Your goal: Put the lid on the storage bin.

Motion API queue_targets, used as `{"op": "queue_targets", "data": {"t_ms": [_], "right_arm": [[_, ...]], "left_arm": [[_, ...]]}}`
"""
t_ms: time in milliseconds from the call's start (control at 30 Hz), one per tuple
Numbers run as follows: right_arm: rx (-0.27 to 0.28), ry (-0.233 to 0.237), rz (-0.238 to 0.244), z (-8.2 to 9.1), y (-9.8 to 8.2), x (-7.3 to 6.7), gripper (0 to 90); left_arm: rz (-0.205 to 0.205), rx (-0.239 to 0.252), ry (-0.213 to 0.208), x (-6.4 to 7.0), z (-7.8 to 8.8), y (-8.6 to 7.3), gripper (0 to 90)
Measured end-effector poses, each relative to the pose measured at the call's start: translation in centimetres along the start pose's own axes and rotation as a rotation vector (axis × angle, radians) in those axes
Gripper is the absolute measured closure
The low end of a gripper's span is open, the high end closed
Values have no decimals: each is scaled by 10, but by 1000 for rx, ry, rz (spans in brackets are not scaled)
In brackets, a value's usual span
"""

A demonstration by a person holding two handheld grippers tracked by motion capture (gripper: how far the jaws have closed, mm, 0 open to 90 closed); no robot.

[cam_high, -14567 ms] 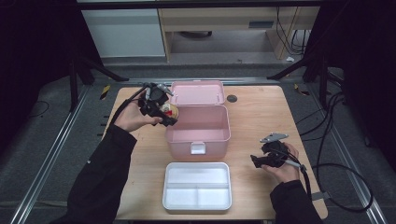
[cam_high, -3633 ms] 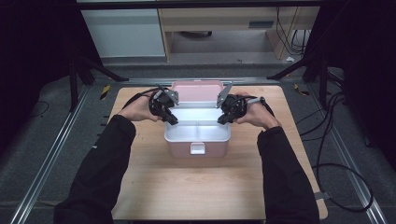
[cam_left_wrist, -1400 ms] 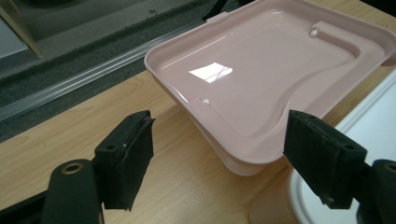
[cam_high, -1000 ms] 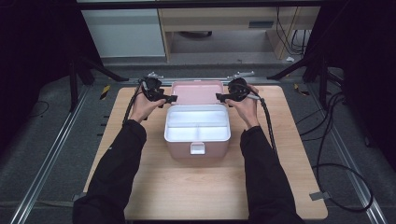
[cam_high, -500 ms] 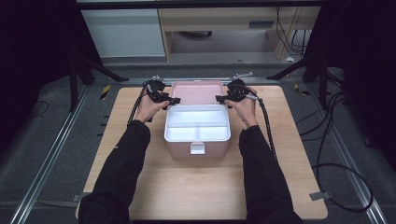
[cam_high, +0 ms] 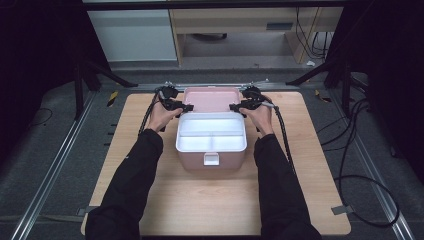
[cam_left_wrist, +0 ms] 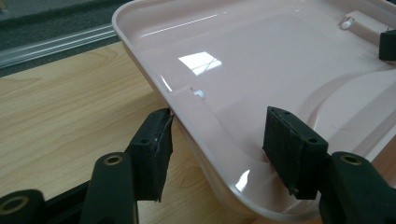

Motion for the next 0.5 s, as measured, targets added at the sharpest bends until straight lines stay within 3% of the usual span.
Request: {"op": "queue_targets", "data": {"t_ms": [100, 233, 500], "right_arm": [[2, -7, 7, 2, 1, -1, 447], [17, -16, 19, 7, 4, -2, 447], [102, -32, 35, 31, 11, -7, 460]], "left_arm": [[-14, 3, 14, 2, 2, 1, 423], [0, 31, -9, 2, 9, 3, 427], [-26, 117, -11, 10, 30, 10, 444]]}}
Point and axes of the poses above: each handheld gripper's, and its own axes: z roughly backward along the jaws, y roughly out of its top, x roughly to its right, the point moved 3 cm from there along -z, roughly forward along the jaws, and after that the axes turned 8 degrees about -x, right-handed, at the moved point
